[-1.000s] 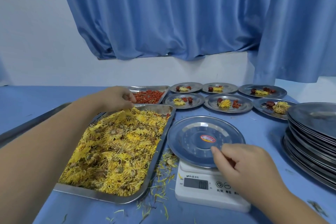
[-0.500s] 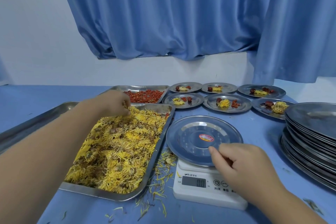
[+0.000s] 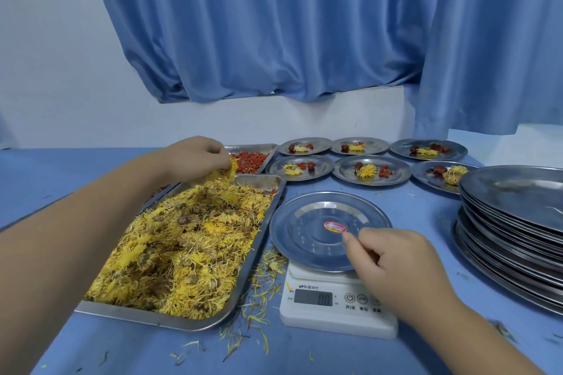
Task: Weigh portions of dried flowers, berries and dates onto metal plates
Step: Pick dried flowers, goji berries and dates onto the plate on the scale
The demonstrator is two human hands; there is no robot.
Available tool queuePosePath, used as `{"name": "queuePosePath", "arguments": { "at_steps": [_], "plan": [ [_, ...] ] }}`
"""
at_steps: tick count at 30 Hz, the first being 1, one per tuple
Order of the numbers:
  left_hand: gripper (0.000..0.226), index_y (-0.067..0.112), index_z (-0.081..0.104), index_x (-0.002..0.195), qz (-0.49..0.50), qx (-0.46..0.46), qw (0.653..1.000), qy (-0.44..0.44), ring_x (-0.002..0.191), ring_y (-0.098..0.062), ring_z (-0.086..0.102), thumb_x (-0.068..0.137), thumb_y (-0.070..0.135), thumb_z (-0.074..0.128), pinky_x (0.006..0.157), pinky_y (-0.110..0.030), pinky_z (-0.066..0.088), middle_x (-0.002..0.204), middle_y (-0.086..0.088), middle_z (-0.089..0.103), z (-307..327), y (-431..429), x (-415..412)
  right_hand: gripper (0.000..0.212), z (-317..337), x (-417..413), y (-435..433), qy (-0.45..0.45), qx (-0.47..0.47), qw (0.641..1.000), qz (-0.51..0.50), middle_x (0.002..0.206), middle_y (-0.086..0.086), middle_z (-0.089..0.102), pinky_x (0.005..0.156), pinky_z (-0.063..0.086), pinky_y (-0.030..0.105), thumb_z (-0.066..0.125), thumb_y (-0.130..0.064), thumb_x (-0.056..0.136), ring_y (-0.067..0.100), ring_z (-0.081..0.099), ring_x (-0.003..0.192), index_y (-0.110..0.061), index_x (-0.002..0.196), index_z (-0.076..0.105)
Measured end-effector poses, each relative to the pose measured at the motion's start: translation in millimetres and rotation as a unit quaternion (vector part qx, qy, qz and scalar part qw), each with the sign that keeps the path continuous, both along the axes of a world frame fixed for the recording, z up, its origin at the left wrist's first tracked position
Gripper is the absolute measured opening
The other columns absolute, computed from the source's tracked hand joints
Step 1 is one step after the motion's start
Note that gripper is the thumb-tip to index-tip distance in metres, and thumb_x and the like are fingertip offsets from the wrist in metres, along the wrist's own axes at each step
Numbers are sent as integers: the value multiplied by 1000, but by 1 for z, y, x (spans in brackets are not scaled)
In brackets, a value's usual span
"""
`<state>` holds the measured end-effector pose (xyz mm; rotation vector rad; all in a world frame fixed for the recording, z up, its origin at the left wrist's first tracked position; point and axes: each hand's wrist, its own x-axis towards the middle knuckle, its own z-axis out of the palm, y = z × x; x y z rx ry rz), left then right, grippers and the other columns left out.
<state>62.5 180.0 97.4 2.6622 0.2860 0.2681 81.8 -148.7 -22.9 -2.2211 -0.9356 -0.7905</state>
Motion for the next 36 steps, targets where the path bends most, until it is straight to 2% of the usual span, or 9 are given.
{"name": "queuePosePath", "arguments": {
  "at_steps": [3, 8, 10, 12, 16, 20, 25, 31, 36],
  "plan": [
    [19, 18, 63, 79, -41, -55, 998, 6, 58, -15, 44, 91, 31, 56, 57, -31, 38, 63, 6, 56, -7, -26, 7, 51, 2, 3, -5, 11, 20, 1000, -16, 43, 0, 22, 40, 27, 30, 49, -40, 88, 21, 31, 41, -14, 52, 24],
    [21, 27, 69, 87, -99, -61, 993, 31, 56, -8, 48, 89, 43, 55, 58, -26, 42, 63, 14, 58, -26, -79, 28, 53, 4, 10, -12, 34, 29, 998, -33, 41, -1, 23, 42, 23, 28, 59, -28, 88, 20, 32, 40, -16, 50, 24],
    [26, 22, 68, 92, -135, -49, 988, 52, 63, -7, 56, 88, 44, 56, 68, -28, 47, 76, 10, 63, -34, -101, 39, 55, 5, 10, -13, 36, 33, 998, -36, 40, -1, 21, 42, 23, 29, 60, -28, 88, 19, 29, 41, -18, 50, 22],
    [27, 18, 68, 97, -160, -14, 984, 74, 87, -11, 64, 90, 42, 59, 82, -32, 49, 96, 5, 69, -41, -119, 48, 57, 6, 10, -13, 35, 34, 998, -36, 40, -1, 19, 42, 25, 29, 61, -27, 87, 18, 26, 42, -19, 50, 19],
    [44, 17, 66, 95, -177, 47, 979, 84, 79, -12, 57, 93, 57, 51, 72, -29, 42, 89, 0, 62, -47, -136, 54, 55, 6, 9, -14, 23, 35, 999, -28, 41, -2, 19, 41, 24, 29, 62, -26, 87, 19, 28, 41, -19, 50, 22],
    [65, 27, 63, 122, -149, 15, 986, 70, 111, -9, 55, 90, 72, 27, 89, -29, 36, 122, 11, 59, -45, -135, 46, 53, 6, 9, -12, 21, 33, 999, -20, 42, -2, 21, 42, 24, 29, 59, -27, 89, 21, 32, 42, -17, 50, 24],
    [73, 36, 61, 118, -128, -4, 990, 61, 103, -7, 54, 81, 78, 14, 90, -32, 37, 110, 12, 60, -48, -132, 32, 50, 5, 8, -9, 7, 24, 1000, -12, 42, -4, 20, 41, 22, 27, 51, -32, 88, 17, 27, 40, -20, 51, 21],
    [73, 37, 65, 113, -123, -26, 991, 44, 108, -8, 57, 86, 78, 10, 99, -37, 40, 114, 12, 62, -51, -116, 14, 52, 4, 4, -9, 4, 19, 1000, -9, 42, -3, 22, 41, 23, 28, 56, -28, 89, 19, 30, 40, -19, 50, 22],
    [67, 42, 67, 104, -145, -100, 984, -12, 113, 5, 53, 88, 76, 12, 97, -24, 36, 113, 25, 61, -55, -104, -11, 49, 7, -14, -1, -57, 4, 998, 8, 42, -6, 21, 39, 23, 26, 48, -32, 89, 13, 28, 38, -26, 52, 17]
  ]
}}
